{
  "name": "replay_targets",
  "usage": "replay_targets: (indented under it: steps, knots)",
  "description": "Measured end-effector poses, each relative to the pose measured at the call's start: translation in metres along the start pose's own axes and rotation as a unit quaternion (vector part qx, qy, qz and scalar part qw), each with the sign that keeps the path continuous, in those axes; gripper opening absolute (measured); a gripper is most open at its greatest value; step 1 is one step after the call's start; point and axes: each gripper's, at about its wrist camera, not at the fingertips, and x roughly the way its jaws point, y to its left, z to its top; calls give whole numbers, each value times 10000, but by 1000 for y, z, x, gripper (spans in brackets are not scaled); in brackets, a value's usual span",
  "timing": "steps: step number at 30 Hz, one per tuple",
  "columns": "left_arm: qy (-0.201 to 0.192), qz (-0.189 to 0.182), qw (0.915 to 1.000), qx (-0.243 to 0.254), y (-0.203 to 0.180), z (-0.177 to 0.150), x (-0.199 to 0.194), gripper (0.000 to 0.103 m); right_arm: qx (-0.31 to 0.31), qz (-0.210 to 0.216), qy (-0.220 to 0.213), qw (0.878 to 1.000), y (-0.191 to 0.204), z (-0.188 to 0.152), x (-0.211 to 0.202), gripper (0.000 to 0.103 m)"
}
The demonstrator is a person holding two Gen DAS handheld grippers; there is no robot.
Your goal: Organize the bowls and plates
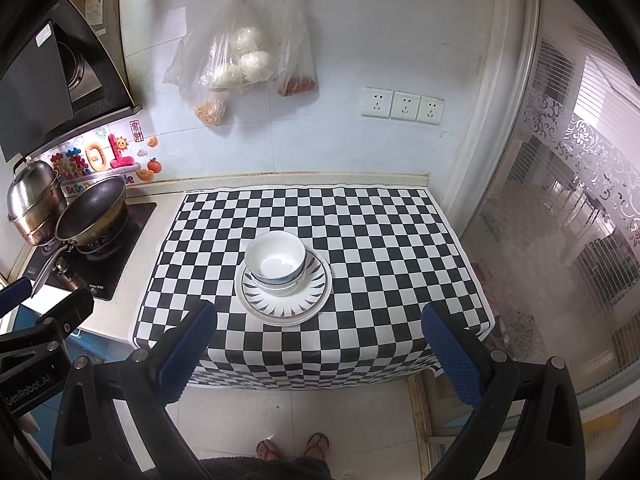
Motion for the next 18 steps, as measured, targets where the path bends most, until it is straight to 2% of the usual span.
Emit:
replay_targets:
  steps: [18]
  knots:
    - [9, -127, 9998, 155, 4, 8, 12, 99, -27, -4, -8, 10000, -1, 0, 6, 103]
